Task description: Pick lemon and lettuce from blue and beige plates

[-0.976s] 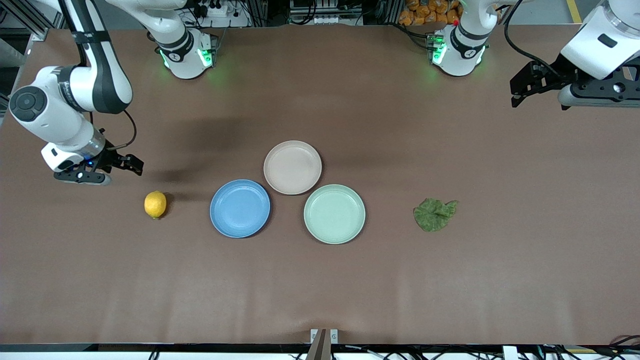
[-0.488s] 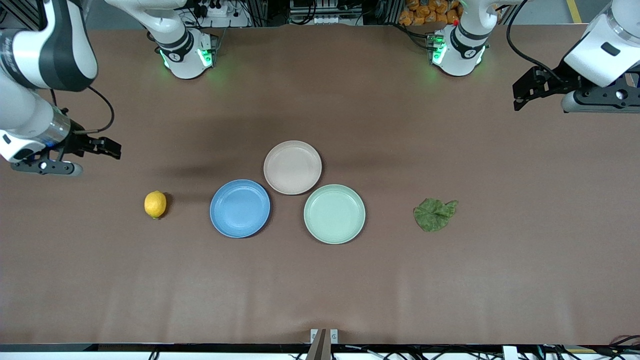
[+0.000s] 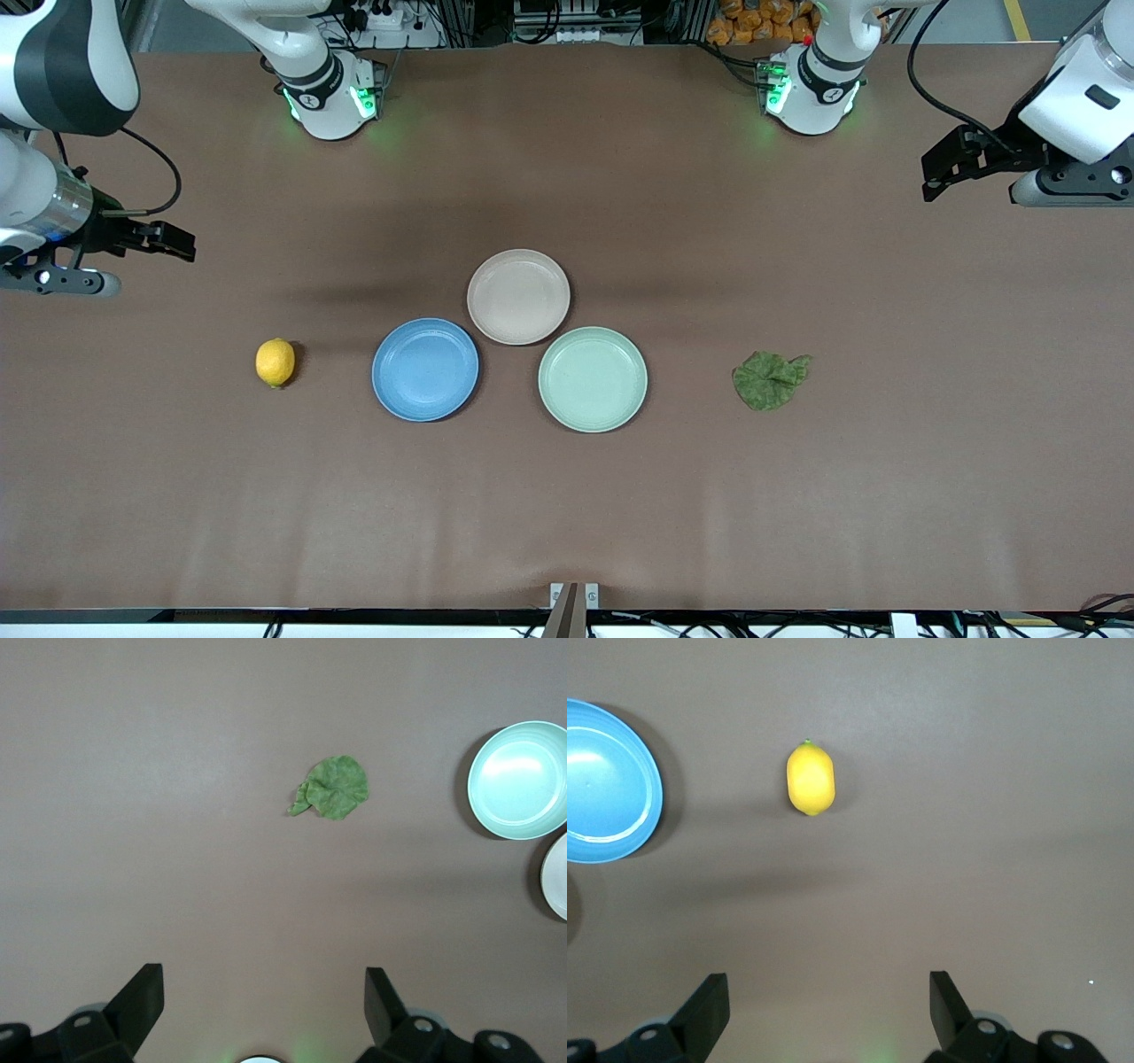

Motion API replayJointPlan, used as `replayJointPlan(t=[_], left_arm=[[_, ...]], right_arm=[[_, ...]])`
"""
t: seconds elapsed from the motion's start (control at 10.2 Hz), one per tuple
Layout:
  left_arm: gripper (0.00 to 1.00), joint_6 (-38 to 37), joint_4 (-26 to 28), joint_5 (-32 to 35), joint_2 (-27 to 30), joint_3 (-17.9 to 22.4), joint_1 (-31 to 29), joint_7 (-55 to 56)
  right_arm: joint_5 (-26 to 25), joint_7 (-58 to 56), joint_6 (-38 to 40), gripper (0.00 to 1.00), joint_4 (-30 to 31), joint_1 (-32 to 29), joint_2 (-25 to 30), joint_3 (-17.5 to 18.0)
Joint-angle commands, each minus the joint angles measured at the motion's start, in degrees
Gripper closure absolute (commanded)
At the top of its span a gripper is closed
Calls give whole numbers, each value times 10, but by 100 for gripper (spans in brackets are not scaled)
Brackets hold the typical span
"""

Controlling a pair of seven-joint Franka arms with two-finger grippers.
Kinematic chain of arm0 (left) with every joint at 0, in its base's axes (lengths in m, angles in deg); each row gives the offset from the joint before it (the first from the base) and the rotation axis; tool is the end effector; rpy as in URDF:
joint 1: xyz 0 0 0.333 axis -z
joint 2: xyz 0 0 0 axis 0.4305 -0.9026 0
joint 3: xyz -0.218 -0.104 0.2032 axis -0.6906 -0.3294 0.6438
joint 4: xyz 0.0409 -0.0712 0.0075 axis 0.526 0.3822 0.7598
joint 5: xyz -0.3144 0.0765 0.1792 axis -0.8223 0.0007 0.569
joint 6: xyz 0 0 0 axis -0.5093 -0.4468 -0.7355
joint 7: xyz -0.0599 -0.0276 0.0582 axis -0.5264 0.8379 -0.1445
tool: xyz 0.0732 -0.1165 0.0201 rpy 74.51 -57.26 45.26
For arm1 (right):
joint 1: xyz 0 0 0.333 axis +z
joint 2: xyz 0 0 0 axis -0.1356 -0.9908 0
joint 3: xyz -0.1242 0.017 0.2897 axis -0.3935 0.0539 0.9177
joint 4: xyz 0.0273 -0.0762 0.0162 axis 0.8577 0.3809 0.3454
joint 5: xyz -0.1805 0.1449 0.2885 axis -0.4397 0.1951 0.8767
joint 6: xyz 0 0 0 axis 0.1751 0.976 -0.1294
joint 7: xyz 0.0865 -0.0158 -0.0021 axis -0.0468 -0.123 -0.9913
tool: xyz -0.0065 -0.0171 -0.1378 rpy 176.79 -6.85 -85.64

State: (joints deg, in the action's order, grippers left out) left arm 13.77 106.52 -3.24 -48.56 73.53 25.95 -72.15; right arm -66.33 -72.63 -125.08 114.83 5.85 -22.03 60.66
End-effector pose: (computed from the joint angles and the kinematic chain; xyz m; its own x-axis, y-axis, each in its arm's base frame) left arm 0.5031 -0.0888 0.6281 0.9990 -0.0412 -0.0156 -0.0415 -0.9989 -0.0207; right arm 0.5099 -0.0260 0.4890 0.9863 -0.0719 -0.1487 -0.0590 -0.9942 0.0894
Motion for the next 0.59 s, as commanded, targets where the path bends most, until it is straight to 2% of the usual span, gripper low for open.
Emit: replayJointPlan(t=[0.0, 0.29, 0.49], left_arm=[[0, -10, -10, -8, -2, -2, -20, -9], [0, -10, -7, 0, -4, -3, -20, -15], [0, -11, -8, 1, -4, -4, -17, -18]], right_arm=[[19, -1, 22, 0, -27, 1, 6, 2], [28, -2, 23, 0, -37, 0, 3, -1], [27, -3, 23, 0, -66, 3, -3, 0]])
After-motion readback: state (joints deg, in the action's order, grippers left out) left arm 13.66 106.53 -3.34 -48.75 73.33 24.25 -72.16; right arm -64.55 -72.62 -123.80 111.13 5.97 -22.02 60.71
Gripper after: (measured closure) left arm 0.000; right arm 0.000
